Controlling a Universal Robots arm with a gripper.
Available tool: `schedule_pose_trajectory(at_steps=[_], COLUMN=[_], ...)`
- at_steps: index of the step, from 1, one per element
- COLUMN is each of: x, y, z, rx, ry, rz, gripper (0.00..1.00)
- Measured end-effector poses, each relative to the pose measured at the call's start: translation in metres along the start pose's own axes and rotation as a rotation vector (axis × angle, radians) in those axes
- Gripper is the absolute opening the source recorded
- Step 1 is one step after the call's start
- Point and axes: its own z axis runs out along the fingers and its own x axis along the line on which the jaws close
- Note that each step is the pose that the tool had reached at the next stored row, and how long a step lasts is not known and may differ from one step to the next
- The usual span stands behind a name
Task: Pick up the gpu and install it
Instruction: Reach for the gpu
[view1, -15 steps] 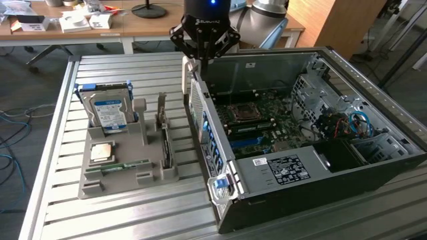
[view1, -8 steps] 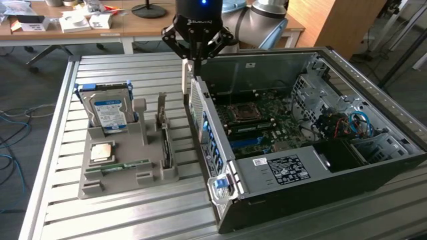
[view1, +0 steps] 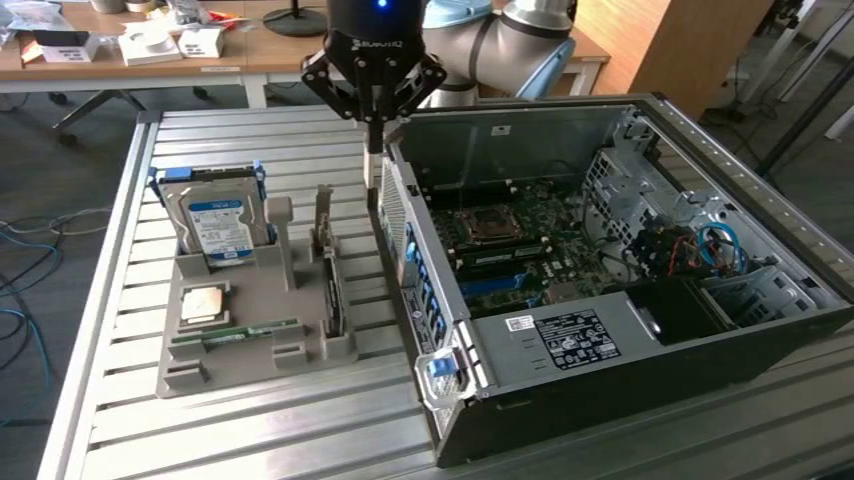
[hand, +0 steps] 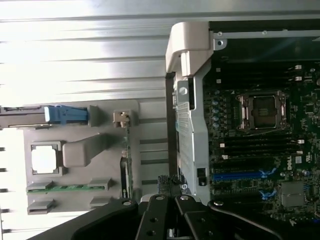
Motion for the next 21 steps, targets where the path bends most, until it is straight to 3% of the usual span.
schedule_pose_trajectory(at_steps=[21], x=[0.042], y=[-0.002], z=[-0.0003], rx=[0.0], ry=[0.0], rz=[0.0], gripper=[0.11])
